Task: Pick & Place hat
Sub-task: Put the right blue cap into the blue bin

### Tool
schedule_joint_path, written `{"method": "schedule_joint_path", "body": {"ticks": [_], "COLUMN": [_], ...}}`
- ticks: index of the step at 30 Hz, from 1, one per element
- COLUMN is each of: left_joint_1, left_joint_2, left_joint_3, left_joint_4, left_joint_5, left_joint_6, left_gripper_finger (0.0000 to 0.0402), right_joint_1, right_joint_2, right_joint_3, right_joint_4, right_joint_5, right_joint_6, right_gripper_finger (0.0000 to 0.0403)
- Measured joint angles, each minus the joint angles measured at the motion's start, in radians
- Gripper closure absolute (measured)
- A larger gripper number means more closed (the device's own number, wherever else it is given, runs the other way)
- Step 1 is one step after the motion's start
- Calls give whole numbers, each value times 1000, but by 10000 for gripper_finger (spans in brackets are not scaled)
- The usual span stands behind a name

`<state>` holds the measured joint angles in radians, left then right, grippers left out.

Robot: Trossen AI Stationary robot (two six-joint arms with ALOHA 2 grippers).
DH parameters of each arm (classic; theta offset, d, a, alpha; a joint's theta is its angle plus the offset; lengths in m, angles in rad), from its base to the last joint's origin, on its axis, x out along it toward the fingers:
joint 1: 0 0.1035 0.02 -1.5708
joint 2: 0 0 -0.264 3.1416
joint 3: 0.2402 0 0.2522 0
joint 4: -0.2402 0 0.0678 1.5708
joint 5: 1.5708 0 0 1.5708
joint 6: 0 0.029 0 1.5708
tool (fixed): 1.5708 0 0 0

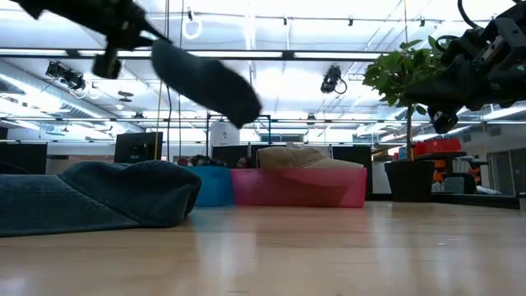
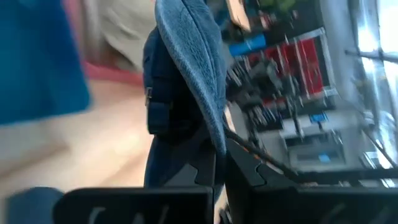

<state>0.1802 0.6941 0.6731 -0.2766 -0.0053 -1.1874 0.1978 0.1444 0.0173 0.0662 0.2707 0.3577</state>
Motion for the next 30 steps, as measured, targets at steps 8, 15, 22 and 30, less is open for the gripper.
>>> {"method": "schedule_joint_path", "body": {"ticks": [8, 15, 22, 30], "left_joint_1": [203, 407, 627, 800], "left_joint_2": [-130, -91, -28, 90], "left_joint_3": [0, 0, 0, 0], "left_joint_4": [-259, -312, -306, -233], "left_joint_5": [125, 301, 502, 666], "left_joint_6": [99, 263, 405, 514], "left_gripper_finger": [389, 389, 389, 389], "right_joint_1": [0, 0, 0, 0], "right_joint_2": [0, 0, 0, 0], "right_joint_3": [0, 0, 0, 0], "right_joint_4": [0, 0, 0, 0], "right_joint_5": [0, 0, 0, 0], "right_joint_6": [0, 0, 0, 0], "right_gripper_finger": [372, 372, 372, 372]}}
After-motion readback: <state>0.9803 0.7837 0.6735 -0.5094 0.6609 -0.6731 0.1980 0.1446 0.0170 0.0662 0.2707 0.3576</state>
